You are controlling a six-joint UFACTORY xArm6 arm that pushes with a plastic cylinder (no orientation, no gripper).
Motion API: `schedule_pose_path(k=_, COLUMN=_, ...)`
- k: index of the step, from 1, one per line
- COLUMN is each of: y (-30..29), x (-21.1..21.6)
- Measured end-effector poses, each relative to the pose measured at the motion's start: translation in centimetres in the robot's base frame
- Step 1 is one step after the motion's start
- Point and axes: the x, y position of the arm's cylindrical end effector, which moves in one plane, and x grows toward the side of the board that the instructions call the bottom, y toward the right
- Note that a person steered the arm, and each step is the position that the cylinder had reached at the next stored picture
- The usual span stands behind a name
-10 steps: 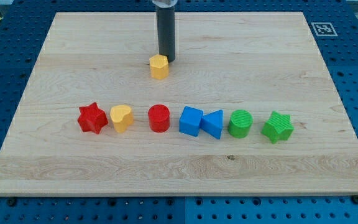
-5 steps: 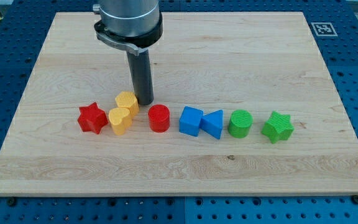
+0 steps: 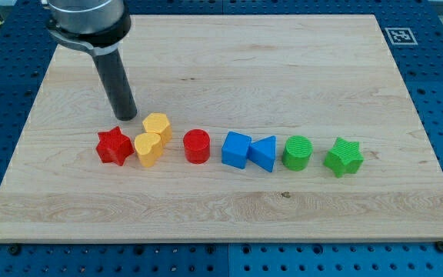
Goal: Push the yellow hexagon to the right side of the yellow heart
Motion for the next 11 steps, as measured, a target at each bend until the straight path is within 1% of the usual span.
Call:
schedule_pose_path(k=2, y=3.5, x=2.4)
schedule_pose_path(k=4, y=5.8, x=2.6)
schedule_pose_path(k=5, y=5.9, x=2.6)
schedule_pose_path(k=6, y=4.9, x=0.7)
schedule_pose_path(k=7, y=5.3, x=-1.2)
schedule_pose_path(k=8, y=6.4, x=-0.3)
schedule_pose_path(k=9, y=6.6, x=2.1)
schedule_pose_path(k=10, y=7.0, x=3.6)
schedule_pose_path(k=11, y=6.4, x=1.9)
